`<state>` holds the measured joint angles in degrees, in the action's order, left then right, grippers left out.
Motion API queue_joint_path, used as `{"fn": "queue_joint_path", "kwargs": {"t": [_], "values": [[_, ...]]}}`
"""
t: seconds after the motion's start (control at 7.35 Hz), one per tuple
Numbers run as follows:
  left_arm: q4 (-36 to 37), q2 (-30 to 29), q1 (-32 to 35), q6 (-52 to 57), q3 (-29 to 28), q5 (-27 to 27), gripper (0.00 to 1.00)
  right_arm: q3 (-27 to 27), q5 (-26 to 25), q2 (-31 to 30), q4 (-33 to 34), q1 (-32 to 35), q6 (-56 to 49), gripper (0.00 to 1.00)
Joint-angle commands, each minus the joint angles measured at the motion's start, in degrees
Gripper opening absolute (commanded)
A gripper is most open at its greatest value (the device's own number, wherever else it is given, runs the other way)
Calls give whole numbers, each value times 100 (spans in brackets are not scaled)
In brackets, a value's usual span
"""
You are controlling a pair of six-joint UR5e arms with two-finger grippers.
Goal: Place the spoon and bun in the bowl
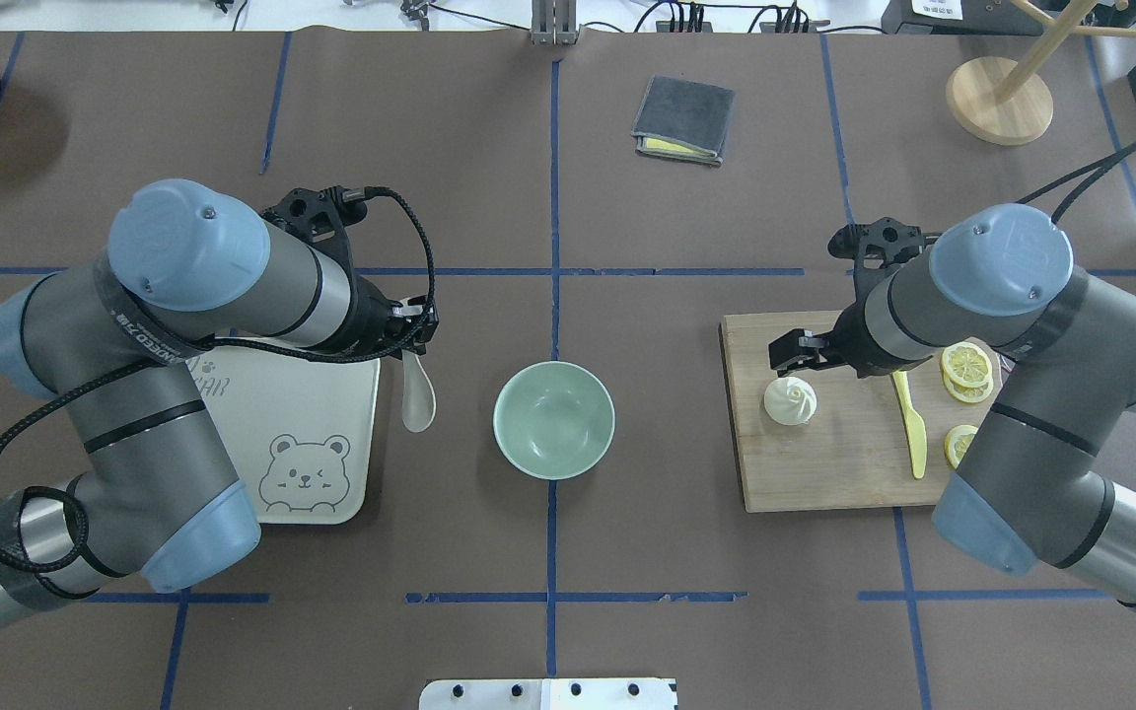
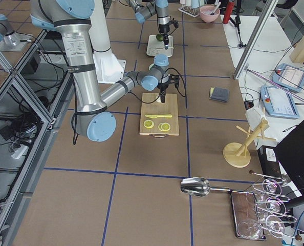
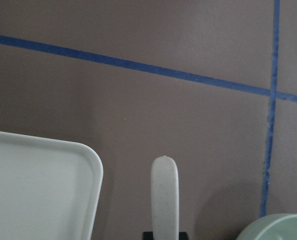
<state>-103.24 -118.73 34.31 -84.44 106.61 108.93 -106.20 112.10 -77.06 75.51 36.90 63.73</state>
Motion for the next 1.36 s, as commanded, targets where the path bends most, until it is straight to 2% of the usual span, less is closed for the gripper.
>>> {"fn": "queue_joint_path", "kwargs": {"t": [0.0, 0.14, 0.27, 0.41, 0.68, 0.82, 0.95, 1.22], "values": [[-12, -141, -12, -247, -27, -3, 0, 126, -65, 15, 16, -262, 34, 97], [-4, -193, -12, -248, -35, -3, 0, 196, -205, 24, 25, -350, 25, 91], [-12, -194, -12, -248, -35, -3, 0, 240, -215, 33, 25, -368, 34, 81], [-12, -194, -12, -248, -96, -3, 0, 223, -180, 94, 34, -351, 25, 63], [-21, -203, -12, -248, -150, -3, 0, 188, -180, 164, 147, -350, 25, 37], [-30, -203, -12, -248, -150, -3, 0, 188, -180, 226, 226, -342, 25, 15], [-21, -246, -12, -257, -211, -3, 0, 179, -171, 235, 236, -333, 25, 0], [-30, -491, -21, -422, -395, -3, 0, -13, -127, 244, 262, -184, 16, 0]]}}
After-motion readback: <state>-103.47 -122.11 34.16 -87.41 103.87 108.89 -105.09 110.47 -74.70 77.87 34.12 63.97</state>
